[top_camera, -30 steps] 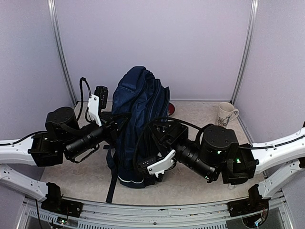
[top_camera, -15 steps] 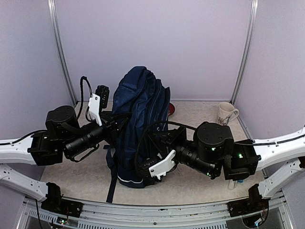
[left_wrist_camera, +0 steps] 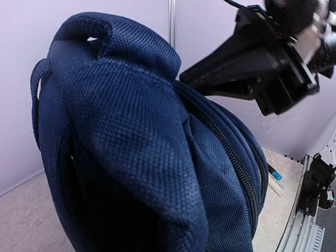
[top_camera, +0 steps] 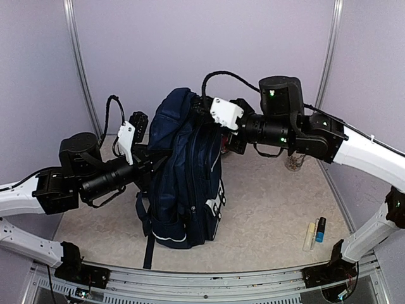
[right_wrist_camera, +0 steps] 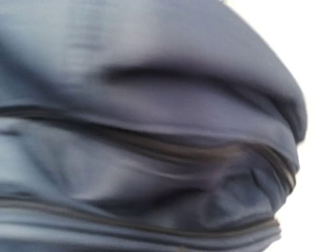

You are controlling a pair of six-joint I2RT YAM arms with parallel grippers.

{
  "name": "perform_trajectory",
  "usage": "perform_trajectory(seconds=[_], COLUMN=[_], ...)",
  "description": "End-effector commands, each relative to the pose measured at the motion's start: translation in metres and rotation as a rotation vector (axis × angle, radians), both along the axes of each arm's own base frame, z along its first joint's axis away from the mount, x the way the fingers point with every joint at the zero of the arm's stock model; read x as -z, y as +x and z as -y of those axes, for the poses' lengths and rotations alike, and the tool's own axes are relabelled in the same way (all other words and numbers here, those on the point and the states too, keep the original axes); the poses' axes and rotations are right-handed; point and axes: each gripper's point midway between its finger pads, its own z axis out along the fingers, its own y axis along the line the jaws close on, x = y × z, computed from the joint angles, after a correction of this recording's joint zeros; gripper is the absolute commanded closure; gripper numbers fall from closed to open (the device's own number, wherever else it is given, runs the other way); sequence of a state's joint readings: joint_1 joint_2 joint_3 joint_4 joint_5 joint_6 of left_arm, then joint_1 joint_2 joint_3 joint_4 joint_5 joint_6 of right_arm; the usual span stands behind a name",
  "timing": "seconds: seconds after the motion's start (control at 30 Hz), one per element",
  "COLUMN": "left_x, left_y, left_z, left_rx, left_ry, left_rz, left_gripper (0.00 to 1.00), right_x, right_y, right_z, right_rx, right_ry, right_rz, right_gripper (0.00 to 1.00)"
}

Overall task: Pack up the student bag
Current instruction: Place the pen in the lower front pocket of the bag, then adjust the student bag at the center of the board.

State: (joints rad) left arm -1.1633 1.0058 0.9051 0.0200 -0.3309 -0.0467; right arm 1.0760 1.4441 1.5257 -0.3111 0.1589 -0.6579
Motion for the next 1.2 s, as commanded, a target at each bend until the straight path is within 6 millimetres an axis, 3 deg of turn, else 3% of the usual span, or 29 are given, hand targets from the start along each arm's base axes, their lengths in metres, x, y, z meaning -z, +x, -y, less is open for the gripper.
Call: perform_trajectory(seconds=[0.0, 0.13, 0.3, 0.5, 0.53, 0.6, 0.67, 0.7, 0.77, 0.87, 0.97, 1.07, 1.17], left_x=[-0.025, -0.029, -0.028, -0.029, -0.027, -0.021, -0.012, -0.012, -0.021, -0.053, -0.079, -0.081, -0.057], left_y=[-0.024, -0.021, -0.027, -0.028, -0.026, -0.023, -0.024, -0.024, -0.018, -0.011, -0.023, -0.022, 0.001], left_z=[0.001, -0.009, -0.025, -0.054, -0.056, -0.054, -0.042, -0.035, -0.027, -0.023, -0.018, -0.010, 0.004], left_rx=[0.154, 0.143, 0.135, 0.075, 0.065, 0.063, 0.100, 0.117, 0.111, 0.084, 0.167, 0.184, 0.101], left_ry=[-0.002, -0.023, -0.042, -0.072, -0.068, -0.058, -0.026, -0.018, -0.026, -0.067, -0.120, -0.113, -0.014], left_rz=[0.088, 0.061, 0.001, -0.014, -0.019, -0.036, -0.054, -0.060, -0.066, -0.029, 0.044, 0.064, 0.012], left_gripper=[1.00, 1.00, 1.00, 1.00, 0.95, 0.54, 0.25, 0.04, 0.01, 0.01, 0.01, 0.01, 0.01], right_x=[-0.045, -0.028, -0.001, -0.001, -0.001, 0.006, 0.014, 0.015, 0.017, 0.013, 0.010, 0.008, 0.009], right_y=[0.031, 0.062, 0.066, 0.071, 0.065, 0.048, 0.042, 0.042, 0.044, 0.048, 0.048, 0.049, 0.051], right_z=[0.026, 0.042, 0.047, 0.052, 0.048, 0.035, 0.029, 0.028, 0.027, 0.025, 0.022, 0.019, 0.016], right_rx=[0.037, 0.098, 0.126, 0.125, 0.081, -0.035, -0.080, -0.085, -0.075, -0.070, -0.081, -0.082, -0.090], right_ry=[0.297, 0.339, 0.329, 0.333, 0.326, 0.296, 0.299, 0.306, 0.321, 0.353, 0.375, 0.404, 0.426], right_rz=[-0.247, -0.355, -0.422, -0.457, -0.467, -0.503, -0.542, -0.553, -0.567, -0.571, -0.583, -0.608, -0.626], right_gripper=[1.00, 1.00, 1.00, 1.00, 1.00, 1.00, 1.00, 1.00, 1.00, 1.00, 1.00, 1.00, 1.00])
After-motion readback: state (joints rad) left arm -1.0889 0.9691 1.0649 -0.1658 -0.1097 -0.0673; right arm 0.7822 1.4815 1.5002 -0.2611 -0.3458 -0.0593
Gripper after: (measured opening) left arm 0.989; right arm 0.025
